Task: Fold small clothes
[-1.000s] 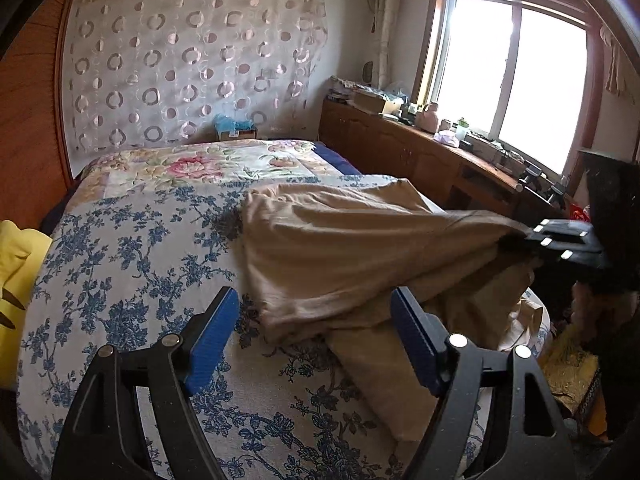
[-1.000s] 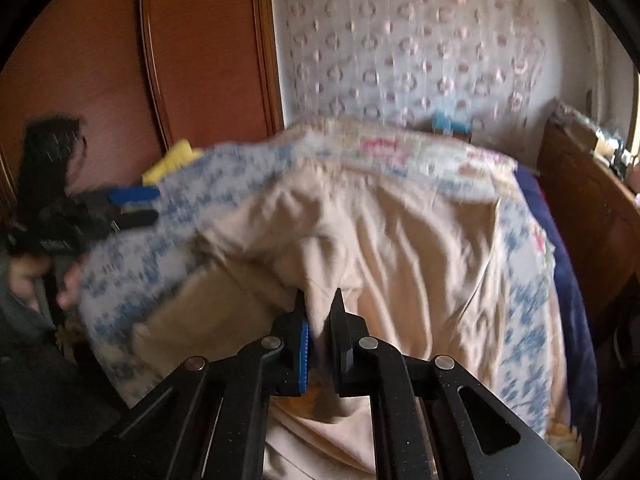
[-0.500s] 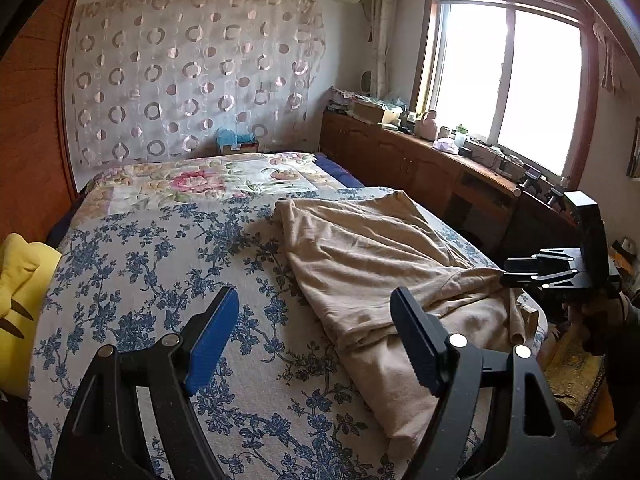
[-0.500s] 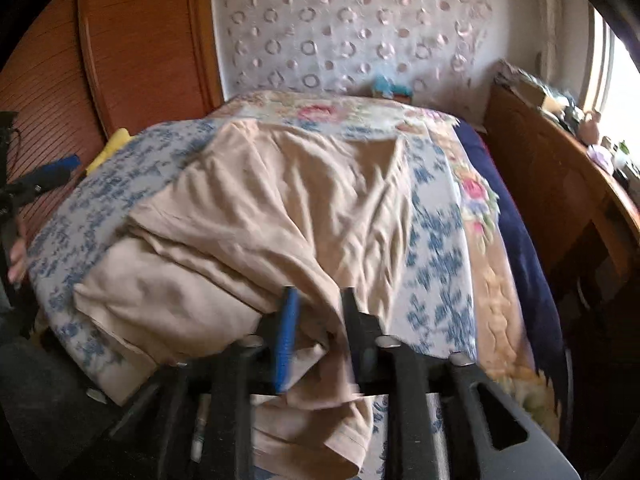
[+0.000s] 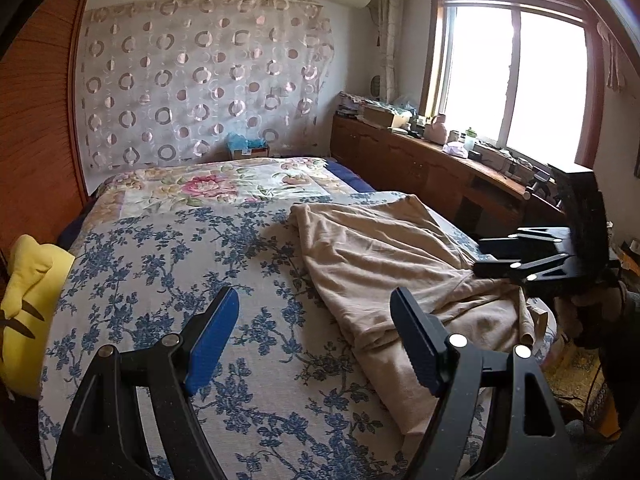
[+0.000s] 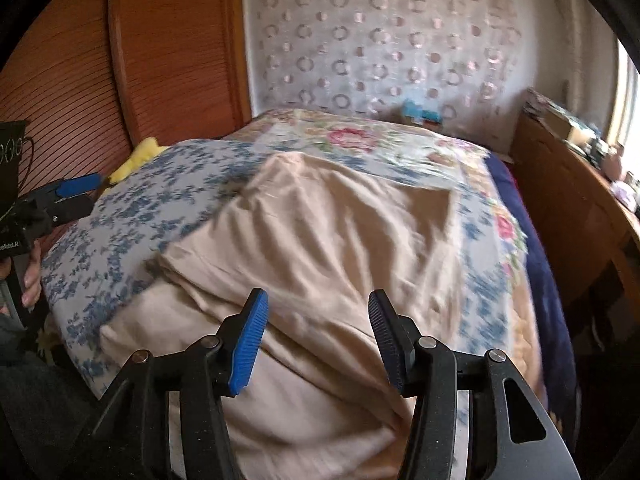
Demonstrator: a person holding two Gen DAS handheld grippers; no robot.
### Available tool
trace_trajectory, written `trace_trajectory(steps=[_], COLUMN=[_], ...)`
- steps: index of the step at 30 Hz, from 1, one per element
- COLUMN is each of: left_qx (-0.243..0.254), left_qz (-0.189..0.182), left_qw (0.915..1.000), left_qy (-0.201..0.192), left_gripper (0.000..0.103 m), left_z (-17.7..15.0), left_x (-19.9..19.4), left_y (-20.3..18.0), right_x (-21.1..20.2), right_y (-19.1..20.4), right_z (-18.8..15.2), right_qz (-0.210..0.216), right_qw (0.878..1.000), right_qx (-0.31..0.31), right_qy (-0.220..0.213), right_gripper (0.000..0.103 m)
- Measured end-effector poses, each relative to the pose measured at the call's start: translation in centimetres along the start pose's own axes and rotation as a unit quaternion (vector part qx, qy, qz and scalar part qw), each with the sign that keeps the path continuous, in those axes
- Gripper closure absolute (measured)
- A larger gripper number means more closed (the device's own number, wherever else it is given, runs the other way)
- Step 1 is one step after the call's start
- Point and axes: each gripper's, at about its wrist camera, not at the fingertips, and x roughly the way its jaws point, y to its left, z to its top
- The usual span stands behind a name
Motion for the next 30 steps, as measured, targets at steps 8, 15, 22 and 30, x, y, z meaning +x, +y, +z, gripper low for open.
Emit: trace_trajectory(steps=[8, 15, 22, 30], left_qx=[-0.016, -0.032, -0.033, -0.029], left_qz=[0.012, 0.02, 0.023, 0.016], left_qw=[0.9998, 0.9993, 0.9992, 0.9994], left_qy=[0.0, -0.001, -0.001, 0.007], left_gripper=[0.024, 0.024, 0.024, 0.024], left_z=[-0.4, -0.7, -0.8, -1.1], left_x=[-0.3, -0.5, -0.5, -0.2], left_y=[1.7, 3.3, 3.8, 3.7], right_x=[7.8, 11.0, 14.2, 14.4], right_y=[3.2, 6.4, 7.9, 7.3], right_z=[3.1, 3.7, 3.6, 4.1], right_qz=[0.059, 0.112, 0.13, 0.14], right_qw=[0.995, 0.986, 0.977, 0.978], right_qx=[-0.062, -0.103, -0.128, -0.116], right_qy=[0.042, 0.071, 0.108, 0.103], right_gripper=[0.049, 0.049, 0.049, 0.092])
